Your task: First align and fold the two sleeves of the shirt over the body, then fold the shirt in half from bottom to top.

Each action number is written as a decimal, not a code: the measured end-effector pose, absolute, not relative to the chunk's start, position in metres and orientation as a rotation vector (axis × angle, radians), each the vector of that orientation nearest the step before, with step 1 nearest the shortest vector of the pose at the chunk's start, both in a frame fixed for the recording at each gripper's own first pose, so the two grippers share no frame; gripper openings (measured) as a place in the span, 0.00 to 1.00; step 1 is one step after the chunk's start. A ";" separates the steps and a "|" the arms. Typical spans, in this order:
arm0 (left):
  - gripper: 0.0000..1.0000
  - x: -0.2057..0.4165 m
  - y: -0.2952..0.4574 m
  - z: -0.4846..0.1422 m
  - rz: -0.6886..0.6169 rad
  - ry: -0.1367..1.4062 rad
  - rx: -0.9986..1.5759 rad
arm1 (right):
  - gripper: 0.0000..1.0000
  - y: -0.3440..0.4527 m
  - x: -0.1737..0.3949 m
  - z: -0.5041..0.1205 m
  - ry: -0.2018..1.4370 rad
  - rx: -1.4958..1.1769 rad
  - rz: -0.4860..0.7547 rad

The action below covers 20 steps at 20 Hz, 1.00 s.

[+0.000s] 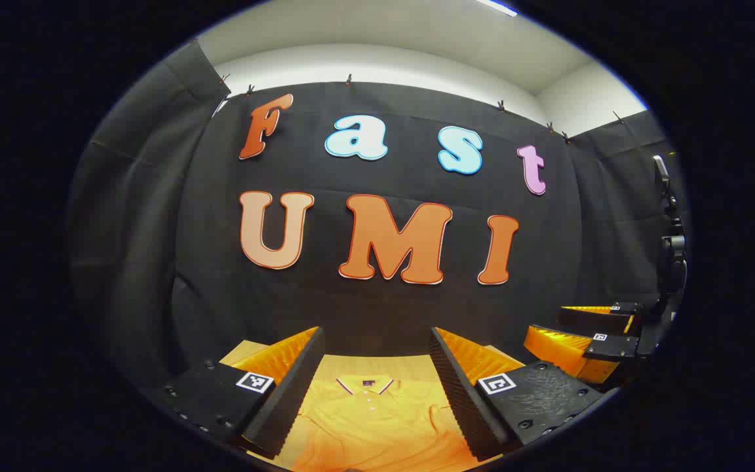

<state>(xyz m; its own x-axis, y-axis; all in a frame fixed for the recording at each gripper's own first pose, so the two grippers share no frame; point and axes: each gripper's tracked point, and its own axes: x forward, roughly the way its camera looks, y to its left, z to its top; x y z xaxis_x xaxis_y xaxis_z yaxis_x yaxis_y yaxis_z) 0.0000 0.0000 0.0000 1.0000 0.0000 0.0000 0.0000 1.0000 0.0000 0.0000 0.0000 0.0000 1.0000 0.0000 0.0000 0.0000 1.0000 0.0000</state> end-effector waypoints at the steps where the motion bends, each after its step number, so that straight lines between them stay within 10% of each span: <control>1: 0.95 -0.001 0.003 -0.003 0.031 0.006 0.035 | 1.00 0.001 0.000 -0.002 0.003 -0.002 0.011; 20: 0.98 0.004 -0.026 -0.028 0.035 0.034 0.020 | 0.98 -0.049 0.013 -0.076 0.126 0.035 -0.023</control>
<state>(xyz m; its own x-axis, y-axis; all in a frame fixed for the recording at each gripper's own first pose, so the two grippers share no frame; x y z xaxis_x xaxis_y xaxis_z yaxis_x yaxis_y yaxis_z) 0.0037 -0.0258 -0.0282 0.9988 0.0349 -0.0341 -0.0342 0.9992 0.0210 0.0128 -0.0494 -0.0763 0.9917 -0.0211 -0.1265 0.0255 0.9991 0.0331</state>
